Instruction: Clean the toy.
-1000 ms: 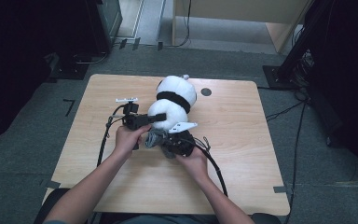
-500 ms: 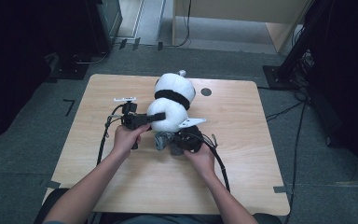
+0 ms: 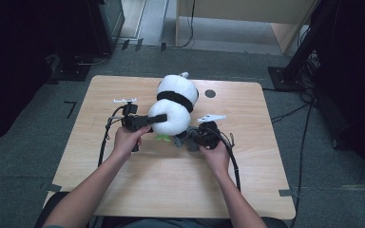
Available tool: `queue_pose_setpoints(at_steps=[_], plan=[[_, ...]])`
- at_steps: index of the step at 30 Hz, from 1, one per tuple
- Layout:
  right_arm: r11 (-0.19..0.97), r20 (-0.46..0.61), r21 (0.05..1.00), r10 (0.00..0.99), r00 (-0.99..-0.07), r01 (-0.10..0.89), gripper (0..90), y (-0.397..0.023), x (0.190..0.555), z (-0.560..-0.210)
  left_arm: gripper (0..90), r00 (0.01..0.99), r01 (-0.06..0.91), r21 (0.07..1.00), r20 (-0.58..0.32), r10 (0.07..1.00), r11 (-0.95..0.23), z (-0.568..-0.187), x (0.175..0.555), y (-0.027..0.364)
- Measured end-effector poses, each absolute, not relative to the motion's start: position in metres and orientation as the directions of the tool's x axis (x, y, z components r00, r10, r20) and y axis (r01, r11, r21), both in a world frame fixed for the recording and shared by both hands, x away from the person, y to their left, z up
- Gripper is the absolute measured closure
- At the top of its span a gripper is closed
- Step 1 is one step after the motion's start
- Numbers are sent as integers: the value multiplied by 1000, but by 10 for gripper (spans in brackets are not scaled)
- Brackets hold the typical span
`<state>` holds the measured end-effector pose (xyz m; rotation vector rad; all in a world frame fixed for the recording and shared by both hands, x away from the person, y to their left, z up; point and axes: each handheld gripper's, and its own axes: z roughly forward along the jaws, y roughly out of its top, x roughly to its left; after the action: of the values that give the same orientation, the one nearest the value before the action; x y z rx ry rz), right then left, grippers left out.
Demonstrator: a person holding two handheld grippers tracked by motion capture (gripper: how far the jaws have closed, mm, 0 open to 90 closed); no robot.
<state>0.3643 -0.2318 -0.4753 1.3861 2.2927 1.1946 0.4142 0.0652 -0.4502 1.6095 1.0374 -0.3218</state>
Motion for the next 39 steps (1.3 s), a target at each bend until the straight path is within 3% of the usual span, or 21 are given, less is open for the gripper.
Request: queue_pose_setpoints(at_steps=[6, 11, 18, 22, 29, 33, 39], plan=[[72, 288, 763, 852, -438, 643, 778, -269, 364, -459, 435, 568, 757, 653, -672, 475, 19, -452, 416, 68], [-22, 330, 823, 832, -446, 568, 777, -283, 354, -430, 436, 567, 761, 648, -656, 497, -13, -457, 416, 62], [66, 311, 842, 751, -582, 535, 773, -240, 341, -412, 433, 592, 746, 664, -632, 500, -45, -457, 409, 48], [121, 307, 828, 719, -624, 547, 770, -214, 337, -417, 433, 611, 723, 687, -591, 526, -67, -456, 405, 44], [182, 306, 819, 664, -682, 544, 770, -185, 330, -425, 434, 600, 732, 679, -598, 531, -63, -456, 405, 43], [190, 292, 832, 648, -703, 521, 771, -174, 326, -432, 438, 570, 747, 665, -636, 520, -6, -458, 406, 46], [293, 172, 848, 636, -752, 441, 774, -156, 319, -444, 439, 531, 777, 629, -683, 502, 34, -460, 409, 52]])
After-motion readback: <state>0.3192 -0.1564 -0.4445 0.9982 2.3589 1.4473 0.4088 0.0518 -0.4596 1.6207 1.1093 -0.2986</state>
